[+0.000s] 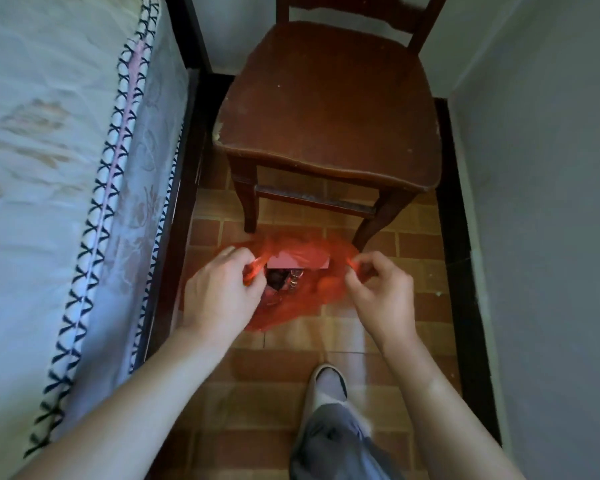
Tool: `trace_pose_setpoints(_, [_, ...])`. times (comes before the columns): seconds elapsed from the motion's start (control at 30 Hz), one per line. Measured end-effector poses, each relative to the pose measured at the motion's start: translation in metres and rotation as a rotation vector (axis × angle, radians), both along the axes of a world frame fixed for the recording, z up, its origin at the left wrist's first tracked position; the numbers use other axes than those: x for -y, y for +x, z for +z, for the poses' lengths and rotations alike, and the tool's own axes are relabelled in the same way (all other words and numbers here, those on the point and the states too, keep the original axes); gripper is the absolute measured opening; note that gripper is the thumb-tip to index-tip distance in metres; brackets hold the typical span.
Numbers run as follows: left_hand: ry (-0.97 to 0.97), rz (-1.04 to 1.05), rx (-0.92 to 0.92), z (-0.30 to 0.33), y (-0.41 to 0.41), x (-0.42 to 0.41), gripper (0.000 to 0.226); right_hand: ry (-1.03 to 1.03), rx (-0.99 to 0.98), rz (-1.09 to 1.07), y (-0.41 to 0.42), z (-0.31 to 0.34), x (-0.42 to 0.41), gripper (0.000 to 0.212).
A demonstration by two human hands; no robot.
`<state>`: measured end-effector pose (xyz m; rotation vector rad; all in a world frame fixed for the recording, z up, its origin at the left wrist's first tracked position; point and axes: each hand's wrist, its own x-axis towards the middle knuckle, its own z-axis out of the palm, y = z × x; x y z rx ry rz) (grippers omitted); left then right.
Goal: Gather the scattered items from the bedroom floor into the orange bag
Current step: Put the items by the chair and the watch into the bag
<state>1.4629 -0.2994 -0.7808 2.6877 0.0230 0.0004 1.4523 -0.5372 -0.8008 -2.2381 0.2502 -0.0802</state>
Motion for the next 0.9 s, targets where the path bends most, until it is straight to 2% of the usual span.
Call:
trace_pose_setpoints(0.23, [-0.004,-0.001,-0.057,0.124,-0.037,-0.004,0.015,0.058,-0.107,-0.002,-0.038,0.135,-0.019,0.009])
trace_pose_setpoints(0.43, [-0.017,-0.042,-0.032,0.24,-0.064,0.002,0.017,0.083,-0.098,-0.129,-0.088,0.248,-0.02,0.009])
trace_pose_setpoints(0.57, [-0.049,-0.146,-0.02,0.306,-0.099,0.014,0.015,0.102,-0.098,-0.215,-0.133,0.313,-0.012,0.011])
trace_pose_setpoints(0.7, [-0.062,-0.235,-0.039,0.361,-0.144,0.03,0.014,0.112,-0.089,-0.282,-0.19,0.368,-0.003,0.014])
trace_pose_setpoints(0.9, [-0.101,-0.33,-0.033,0.402,-0.196,0.074,0.012,0.152,-0.101,-0.441,-0.283,0.407,0.025,0.016])
